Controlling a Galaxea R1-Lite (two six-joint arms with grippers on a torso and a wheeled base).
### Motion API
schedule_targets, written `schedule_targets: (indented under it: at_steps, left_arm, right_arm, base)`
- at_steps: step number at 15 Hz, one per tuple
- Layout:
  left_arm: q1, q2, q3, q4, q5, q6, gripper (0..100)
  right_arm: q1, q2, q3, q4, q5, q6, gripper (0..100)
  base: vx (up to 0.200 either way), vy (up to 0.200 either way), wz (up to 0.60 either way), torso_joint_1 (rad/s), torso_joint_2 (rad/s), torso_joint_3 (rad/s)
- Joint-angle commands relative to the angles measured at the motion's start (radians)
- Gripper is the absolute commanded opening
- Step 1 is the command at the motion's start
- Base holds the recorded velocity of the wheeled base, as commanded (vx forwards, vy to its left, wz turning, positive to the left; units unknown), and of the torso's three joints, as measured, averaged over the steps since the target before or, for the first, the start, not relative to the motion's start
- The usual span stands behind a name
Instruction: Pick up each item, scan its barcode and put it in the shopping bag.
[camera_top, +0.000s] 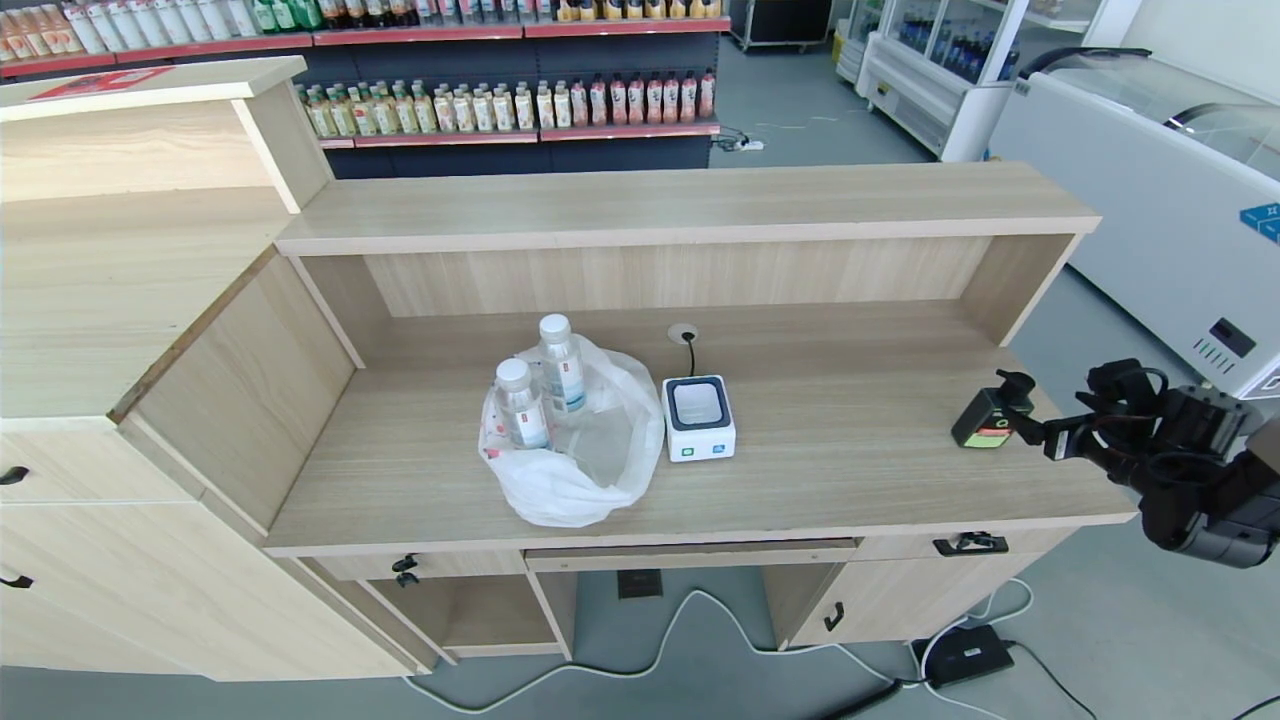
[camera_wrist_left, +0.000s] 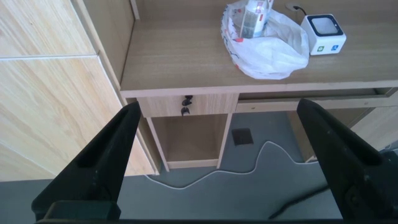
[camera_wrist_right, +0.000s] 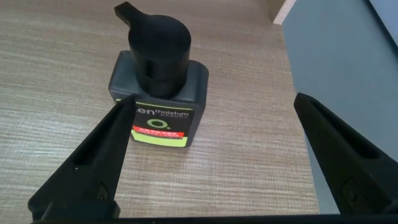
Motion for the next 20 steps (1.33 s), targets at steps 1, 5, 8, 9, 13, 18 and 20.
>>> schedule_targets:
  at_steps: [1,5,8,9,13,18,20]
  left_arm:
    - [0.001,0.0,0.0,0.0,0.0,0.0,100]
    - [-0.001,0.0,0.0,0.0,0.0,0.0,100]
    - [-0.001,0.0,0.0,0.0,0.0,0.0,100]
    - [0.001,0.0,0.0,0.0,0.0,0.0,100]
    - [-0.001,0.0,0.0,0.0,0.0,0.0,100]
    - [0.001,0.0,0.0,0.0,0.0,0.0,100]
    - [0.001,0.0,0.0,0.0,0.0,0.0,100]
  right_arm:
    - [0.007,0.017,-0.02,-0.001,0.001,0.001,100]
    - [0.015,0.043,-0.051,-0.001,0.001,0.001,100]
    - [0.02,0.043,-0.049,-0.003,0.001,-0.001,0]
    - [0.021,0.04,-0.048,0.0,-0.001,-0.001,0]
    - [0.03,0.032,-0.045,-0.004,-0.001,-0.001,0]
    - [0.026,-0.065,0.05,-0.006,-0.004,-0.011,0]
    - [0.007,-0.1,0.072,-0.006,-0.003,-0.013,100]
  base:
    - [0.0,0.0,0.0,0.0,0.0,0.0]
    - [0.0,0.0,0.0,0.0,0.0,0.0]
    - [0.0,0.0,0.0,0.0,0.0,0.0]
    - [0.0,0.0,0.0,0.0,0.0,0.0]
    - [0.0,0.0,0.0,0.0,0.0,0.0]
    - [0.0,0.0,0.0,0.0,0.0,0.0]
    - [0.0,0.0,0.0,0.0,0.0,0.0]
